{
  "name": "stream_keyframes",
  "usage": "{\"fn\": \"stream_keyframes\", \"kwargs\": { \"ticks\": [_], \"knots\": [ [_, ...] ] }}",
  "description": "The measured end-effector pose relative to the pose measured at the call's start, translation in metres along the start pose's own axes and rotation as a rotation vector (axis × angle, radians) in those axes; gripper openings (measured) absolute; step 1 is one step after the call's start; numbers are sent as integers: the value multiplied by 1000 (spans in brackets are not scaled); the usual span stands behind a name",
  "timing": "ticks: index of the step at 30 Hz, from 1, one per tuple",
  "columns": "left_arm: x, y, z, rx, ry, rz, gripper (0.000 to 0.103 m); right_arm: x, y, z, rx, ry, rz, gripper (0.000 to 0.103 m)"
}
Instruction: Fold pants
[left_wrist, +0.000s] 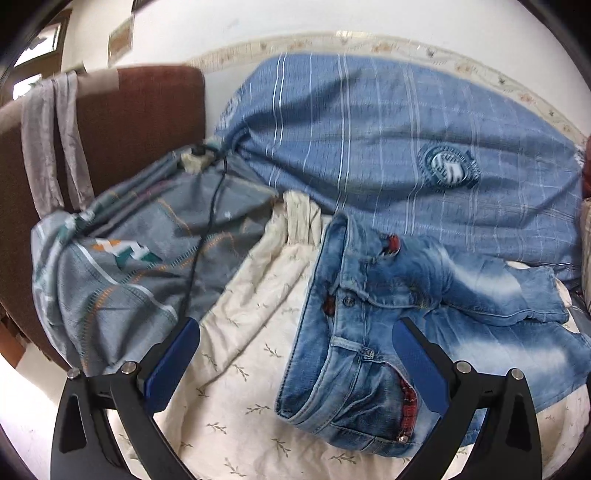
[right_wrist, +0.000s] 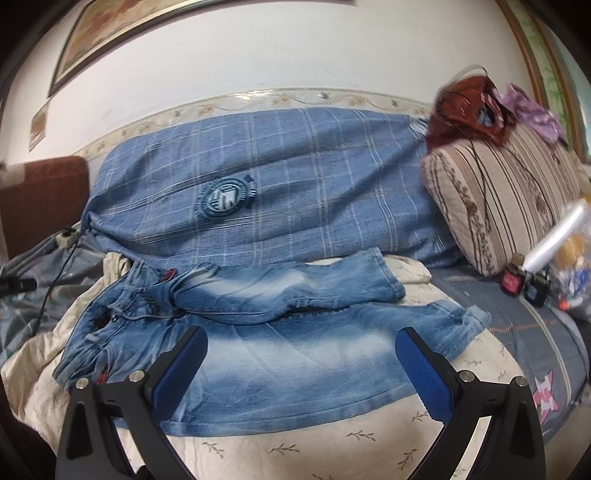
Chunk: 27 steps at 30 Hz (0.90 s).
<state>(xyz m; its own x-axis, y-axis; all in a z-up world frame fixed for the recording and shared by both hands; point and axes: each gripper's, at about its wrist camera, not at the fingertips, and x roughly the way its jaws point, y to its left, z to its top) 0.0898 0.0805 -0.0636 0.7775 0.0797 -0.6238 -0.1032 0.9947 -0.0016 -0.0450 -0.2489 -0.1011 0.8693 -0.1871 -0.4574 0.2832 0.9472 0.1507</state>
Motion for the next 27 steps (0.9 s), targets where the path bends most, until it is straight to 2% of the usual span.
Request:
{"fn": "stream_keyframes", "kwargs": {
  "ticks": [3, 9, 14, 17, 20, 22, 25, 27],
  "knots": [
    [26, -8, 2, -11, 59, 1, 103, 10, -13, 1, 40, 28, -19, 103],
    [71, -29, 9, -3, 161, -20, 103, 35, -29, 6, 13, 76, -74, 103],
    [103, -37, 35, 13, 204, -37, 103, 79, -63, 30, 78, 161, -54, 103],
    [131, -43, 61, 45, 236, -44, 103, 120, -88, 58, 130, 223, -44, 103],
    [160, -48, 87, 65, 258, -38, 103, 184, -111, 88, 145, 332, -27, 103],
    [184, -52, 106, 76, 276, -28, 103, 216, -121, 102, 154, 369, -38, 103],
    [219, -54, 126, 51, 343, -76, 103, 265, -137, 119, 214, 402, -43, 103],
    [244, -56, 135, 17, 391, -78, 103, 300, -142, 123, 234, 439, -61, 102]
  ]
}}
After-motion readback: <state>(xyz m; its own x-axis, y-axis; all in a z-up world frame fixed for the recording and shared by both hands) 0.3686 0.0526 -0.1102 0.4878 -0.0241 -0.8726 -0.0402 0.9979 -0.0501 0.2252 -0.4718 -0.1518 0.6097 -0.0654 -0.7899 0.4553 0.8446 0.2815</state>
